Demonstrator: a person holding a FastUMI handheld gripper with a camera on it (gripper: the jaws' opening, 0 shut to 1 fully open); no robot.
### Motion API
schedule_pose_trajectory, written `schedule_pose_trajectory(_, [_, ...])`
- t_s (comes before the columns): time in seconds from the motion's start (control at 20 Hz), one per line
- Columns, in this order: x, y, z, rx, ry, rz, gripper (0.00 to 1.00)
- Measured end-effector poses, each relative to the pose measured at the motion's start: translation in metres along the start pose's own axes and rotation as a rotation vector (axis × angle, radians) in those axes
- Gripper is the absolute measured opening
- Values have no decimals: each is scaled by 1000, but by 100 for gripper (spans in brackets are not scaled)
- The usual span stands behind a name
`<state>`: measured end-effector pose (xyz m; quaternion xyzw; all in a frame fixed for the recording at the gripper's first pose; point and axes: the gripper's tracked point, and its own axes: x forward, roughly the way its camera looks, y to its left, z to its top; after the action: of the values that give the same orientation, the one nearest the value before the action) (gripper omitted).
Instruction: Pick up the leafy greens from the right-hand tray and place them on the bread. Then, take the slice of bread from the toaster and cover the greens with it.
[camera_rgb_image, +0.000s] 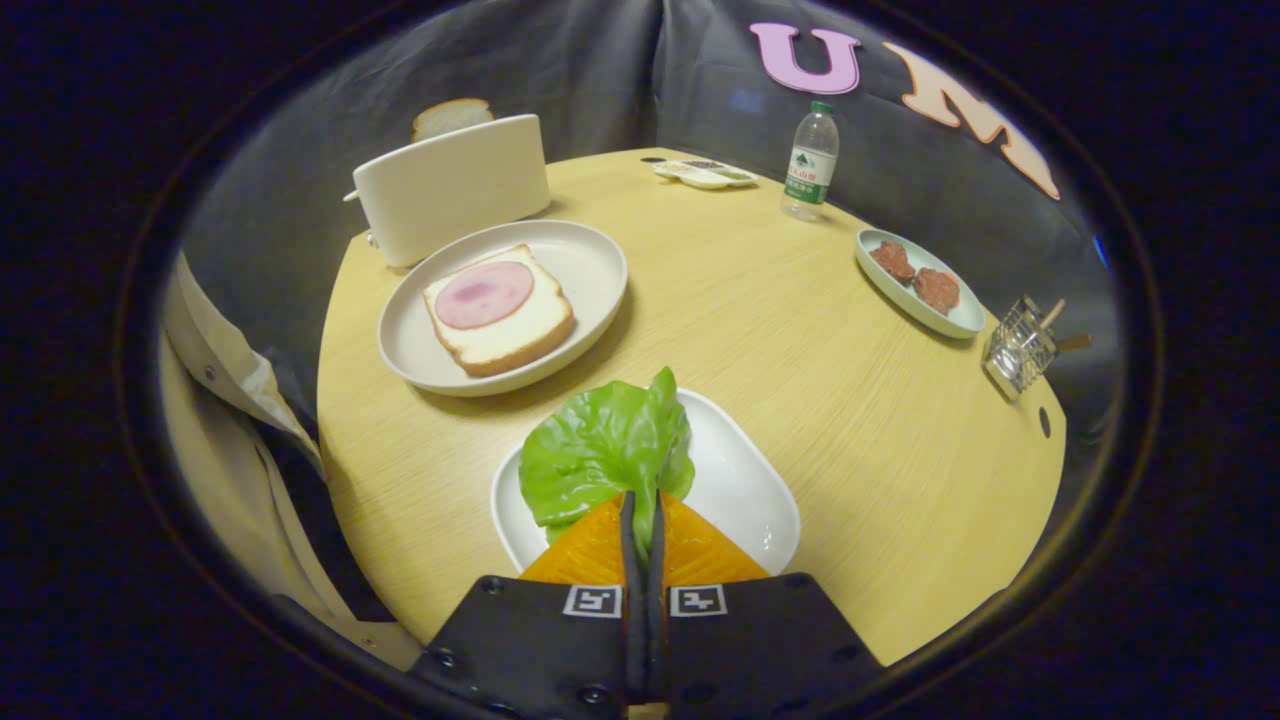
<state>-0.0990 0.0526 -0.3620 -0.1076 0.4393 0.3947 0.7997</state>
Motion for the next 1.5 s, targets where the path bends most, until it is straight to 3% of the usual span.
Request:
schedule_pose_trajectory(0.75, [-37, 35, 63, 4, -77, -75, 4])
schedule_pose_trajectory(1.5, [-6, 96, 126, -115, -73, 25, 4])
